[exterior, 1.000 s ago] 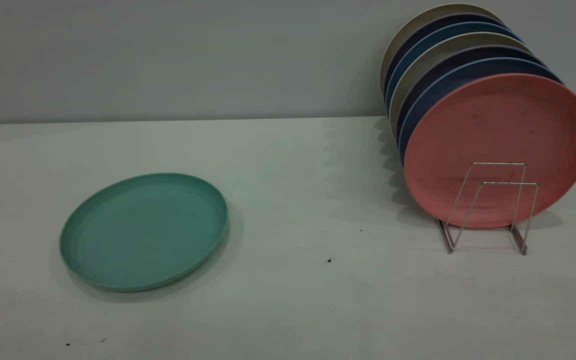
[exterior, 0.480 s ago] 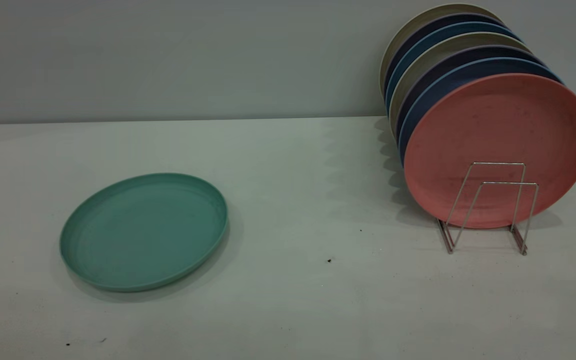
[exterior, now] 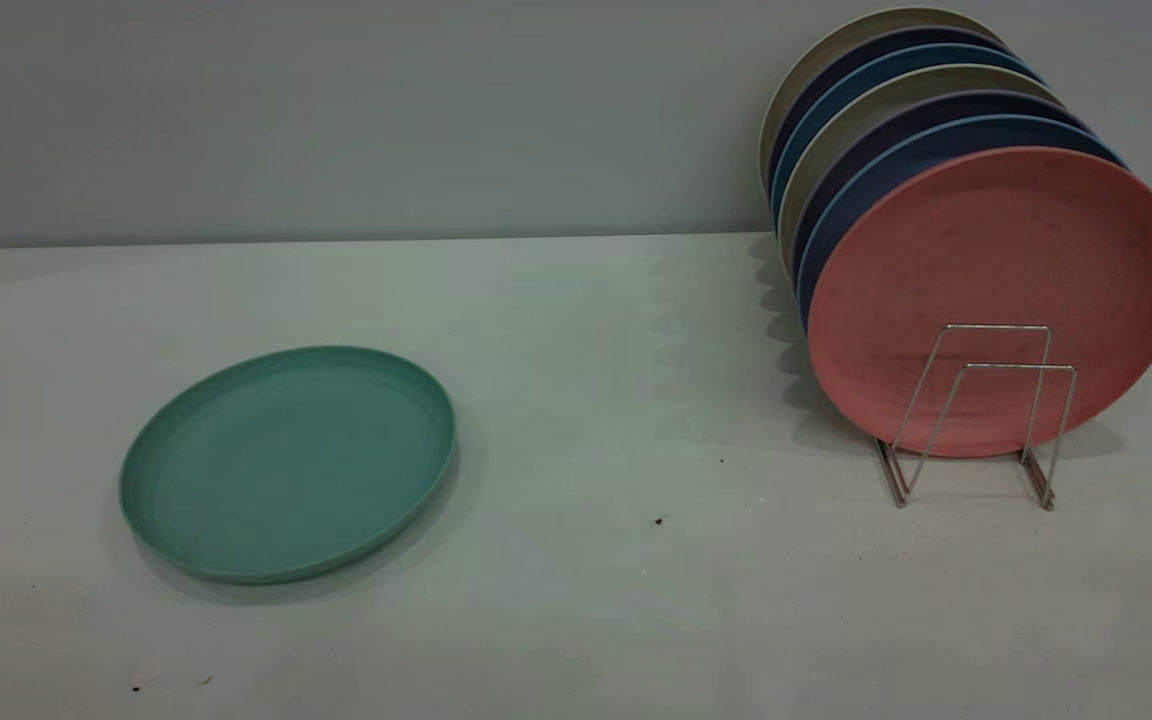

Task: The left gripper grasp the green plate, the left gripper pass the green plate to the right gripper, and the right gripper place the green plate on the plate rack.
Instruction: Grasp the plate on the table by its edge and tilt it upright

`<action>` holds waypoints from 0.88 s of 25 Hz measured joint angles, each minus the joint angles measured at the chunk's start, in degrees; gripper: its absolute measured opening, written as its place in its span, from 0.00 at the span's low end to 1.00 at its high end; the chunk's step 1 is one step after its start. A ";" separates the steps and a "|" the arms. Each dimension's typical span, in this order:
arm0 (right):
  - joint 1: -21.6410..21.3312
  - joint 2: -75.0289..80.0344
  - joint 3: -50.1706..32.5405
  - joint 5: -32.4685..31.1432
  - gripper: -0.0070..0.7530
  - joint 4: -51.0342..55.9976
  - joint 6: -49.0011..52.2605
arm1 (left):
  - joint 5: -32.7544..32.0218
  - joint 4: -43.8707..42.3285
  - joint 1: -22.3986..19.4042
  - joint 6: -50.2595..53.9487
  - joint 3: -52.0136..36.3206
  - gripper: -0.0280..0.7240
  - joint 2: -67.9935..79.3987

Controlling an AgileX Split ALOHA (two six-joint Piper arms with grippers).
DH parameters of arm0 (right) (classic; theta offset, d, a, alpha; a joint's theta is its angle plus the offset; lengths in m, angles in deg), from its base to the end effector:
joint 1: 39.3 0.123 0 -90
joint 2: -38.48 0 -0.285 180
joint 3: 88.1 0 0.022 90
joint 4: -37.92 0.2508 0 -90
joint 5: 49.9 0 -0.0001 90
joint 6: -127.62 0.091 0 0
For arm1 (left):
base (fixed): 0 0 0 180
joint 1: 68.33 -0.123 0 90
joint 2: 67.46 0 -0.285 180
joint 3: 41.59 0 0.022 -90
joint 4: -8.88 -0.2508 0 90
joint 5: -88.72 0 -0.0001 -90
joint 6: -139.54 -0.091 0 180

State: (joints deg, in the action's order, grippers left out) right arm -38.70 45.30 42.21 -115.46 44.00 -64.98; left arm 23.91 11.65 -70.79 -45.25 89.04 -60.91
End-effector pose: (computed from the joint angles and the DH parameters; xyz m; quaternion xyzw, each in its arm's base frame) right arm -0.0092 0.0087 0.2656 -0.1046 0.8674 0.0020 0.4865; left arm -0.0094 -0.0044 0.2678 0.0195 0.8687 0.0072 0.4949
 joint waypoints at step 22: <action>0.00 31.25 7.35 18.39 0.71 4.83 2.13 | 10.45 1.00 0.00 4.13 11.20 0.74 28.10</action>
State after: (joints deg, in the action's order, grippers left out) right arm -38.70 76.54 49.56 -97.08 48.83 -62.85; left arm 34.37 12.65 -70.79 -41.11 100.25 -32.81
